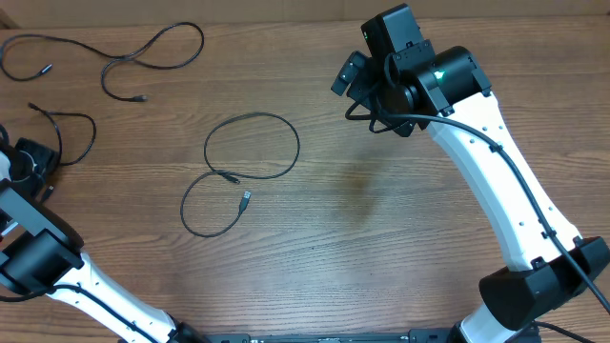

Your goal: Untangle cables

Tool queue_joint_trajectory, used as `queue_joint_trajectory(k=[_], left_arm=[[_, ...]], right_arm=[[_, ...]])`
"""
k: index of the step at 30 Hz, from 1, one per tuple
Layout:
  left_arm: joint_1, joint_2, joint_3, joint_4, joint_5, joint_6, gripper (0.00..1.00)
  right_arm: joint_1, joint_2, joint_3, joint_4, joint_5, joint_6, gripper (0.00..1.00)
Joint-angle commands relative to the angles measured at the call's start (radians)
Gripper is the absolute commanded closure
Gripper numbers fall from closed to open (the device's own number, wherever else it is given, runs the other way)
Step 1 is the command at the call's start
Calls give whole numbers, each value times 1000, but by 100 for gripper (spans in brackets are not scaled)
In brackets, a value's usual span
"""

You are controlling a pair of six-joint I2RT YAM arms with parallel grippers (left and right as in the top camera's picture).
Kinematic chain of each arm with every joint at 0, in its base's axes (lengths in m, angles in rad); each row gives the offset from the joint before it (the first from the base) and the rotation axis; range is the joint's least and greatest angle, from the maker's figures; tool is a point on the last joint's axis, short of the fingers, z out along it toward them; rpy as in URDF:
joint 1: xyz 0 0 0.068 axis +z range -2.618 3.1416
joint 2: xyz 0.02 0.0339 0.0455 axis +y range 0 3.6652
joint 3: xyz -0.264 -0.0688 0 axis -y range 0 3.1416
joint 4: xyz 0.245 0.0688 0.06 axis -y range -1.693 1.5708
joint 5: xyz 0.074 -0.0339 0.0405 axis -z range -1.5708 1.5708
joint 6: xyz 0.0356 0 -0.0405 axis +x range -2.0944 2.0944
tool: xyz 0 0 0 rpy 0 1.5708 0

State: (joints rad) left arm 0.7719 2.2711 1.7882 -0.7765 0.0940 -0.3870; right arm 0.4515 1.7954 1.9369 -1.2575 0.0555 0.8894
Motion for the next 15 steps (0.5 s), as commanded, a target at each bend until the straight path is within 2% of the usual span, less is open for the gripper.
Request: queue_joint_trajectory(k=[1, 2, 3, 7, 10, 11, 14, 15], left_arm=[[-1, 9, -29, 2, 7, 45, 61], [-1, 12, -48, 15, 7, 61, 77], [-1, 12, -58, 21, 7, 67, 79], [-1, 12, -84, 48, 7, 77, 84], [-2, 12, -84, 49, 7, 77, 83], [-2, 12, -84, 49, 7, 77, 80], [-2, 12, -84, 46, 7, 77, 43], [-2, 12, -84, 46, 8, 77, 39]], right_arm=[[-1, 3, -7, 0, 3, -4, 0], [-1, 3, -7, 0, 2, -4, 0], [-1, 3, -7, -1, 2, -4, 0], [-1, 2, -7, -5, 2, -5, 0], [-1, 3, -7, -9, 2, -5, 0], [-1, 3, -7, -9, 2, -4, 0], [-1, 2, -7, -8, 2, -4, 0], [-1, 2, -7, -8, 3, -4, 0]])
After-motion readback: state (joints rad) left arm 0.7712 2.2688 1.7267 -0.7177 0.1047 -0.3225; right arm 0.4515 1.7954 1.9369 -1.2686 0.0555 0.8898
